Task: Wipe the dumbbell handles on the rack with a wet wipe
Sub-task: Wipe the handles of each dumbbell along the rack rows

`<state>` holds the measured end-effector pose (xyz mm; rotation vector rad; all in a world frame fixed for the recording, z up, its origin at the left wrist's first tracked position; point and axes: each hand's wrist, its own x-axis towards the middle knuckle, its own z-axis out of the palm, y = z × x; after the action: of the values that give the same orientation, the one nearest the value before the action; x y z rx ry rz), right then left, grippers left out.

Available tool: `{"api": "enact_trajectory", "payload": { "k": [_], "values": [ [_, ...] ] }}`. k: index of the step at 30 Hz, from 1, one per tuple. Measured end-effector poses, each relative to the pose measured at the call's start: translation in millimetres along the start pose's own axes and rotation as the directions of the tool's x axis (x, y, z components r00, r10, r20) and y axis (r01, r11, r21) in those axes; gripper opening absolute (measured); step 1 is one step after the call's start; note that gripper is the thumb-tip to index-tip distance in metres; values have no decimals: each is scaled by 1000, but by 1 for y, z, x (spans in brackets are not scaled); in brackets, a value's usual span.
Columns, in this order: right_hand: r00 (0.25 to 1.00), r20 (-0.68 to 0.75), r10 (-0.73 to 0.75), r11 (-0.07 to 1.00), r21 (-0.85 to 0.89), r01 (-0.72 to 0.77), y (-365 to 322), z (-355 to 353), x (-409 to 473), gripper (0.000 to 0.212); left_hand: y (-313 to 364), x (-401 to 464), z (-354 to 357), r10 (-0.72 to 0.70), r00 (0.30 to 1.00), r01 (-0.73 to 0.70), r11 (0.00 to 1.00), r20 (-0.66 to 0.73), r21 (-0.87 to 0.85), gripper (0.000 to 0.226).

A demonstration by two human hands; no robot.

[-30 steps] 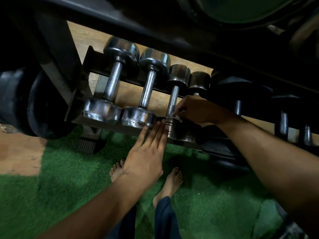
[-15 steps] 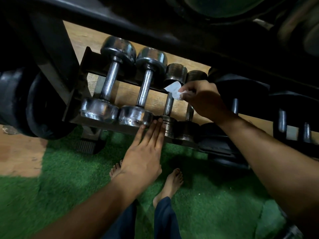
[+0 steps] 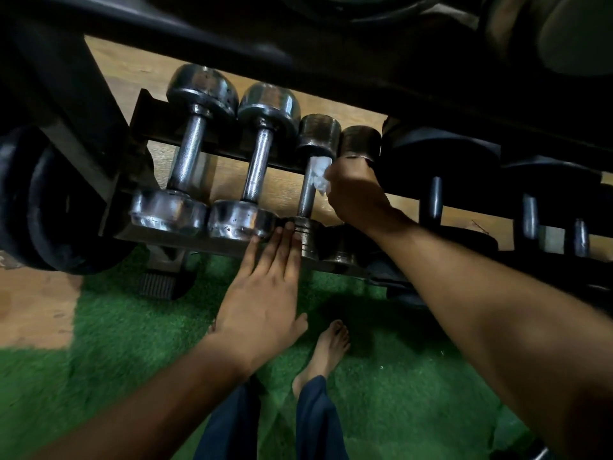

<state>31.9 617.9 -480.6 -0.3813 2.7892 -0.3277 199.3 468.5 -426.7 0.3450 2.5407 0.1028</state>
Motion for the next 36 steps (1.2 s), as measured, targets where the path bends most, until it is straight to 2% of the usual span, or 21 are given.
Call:
{"api": "enact_trajectory", "payload": {
  "k": [5, 8, 11, 14, 18, 21, 24, 28, 30, 34, 36],
  "values": [
    [997, -81, 9, 992, 129, 2, 11, -21, -8, 15, 4, 0, -10, 10, 999, -16, 993, -50, -115, 110],
    [997, -81, -13, 991, 129, 23, 28, -43, -16, 13, 17, -1, -12, 102, 990, -118, 979, -101, -168, 105],
    [996, 90, -6, 1000, 11, 5, 41, -58, -25, 18, 33, 6, -10, 182, 977, -201, 957, -108, -208, 103],
    [959, 278, -58, 994, -74, 81, 44, -64, -31, 14, 41, 20, -7, 234, 967, -250, 946, -99, -204, 102],
    [919, 362, -158, 974, -98, 206, 38, -58, -30, 10, 35, 34, -2, 312, 944, -323, 940, -111, -105, 98],
    [877, 433, -208, 972, -7, 234, 32, -57, -24, 13, 28, 37, -3, 350, 930, -361, 927, -115, -101, 94],
    [875, 414, -253, 953, -52, 300, 27, -56, -23, 19, 24, 38, -3, 360, 923, -377, 917, -138, -128, 90],
    [929, 233, -288, 914, -222, 340, 25, -53, -24, 22, 25, 38, 0, 349, 923, -371, 917, -160, -146, 87],
    [917, 281, -284, 919, -192, 343, 24, -51, -24, 19, 24, 39, 3, 350, 923, -373, 917, -160, -145, 87],
    [821, 474, -317, 916, -70, 395, 22, -52, -18, 18, 22, 38, 7, 350, 922, -374, 916, -168, -148, 89],
    [846, 443, -297, 918, -113, 381, 24, -52, -13, 16, 22, 39, 7, 353, 922, -376, 913, -155, -156, 91]
  ]
}}
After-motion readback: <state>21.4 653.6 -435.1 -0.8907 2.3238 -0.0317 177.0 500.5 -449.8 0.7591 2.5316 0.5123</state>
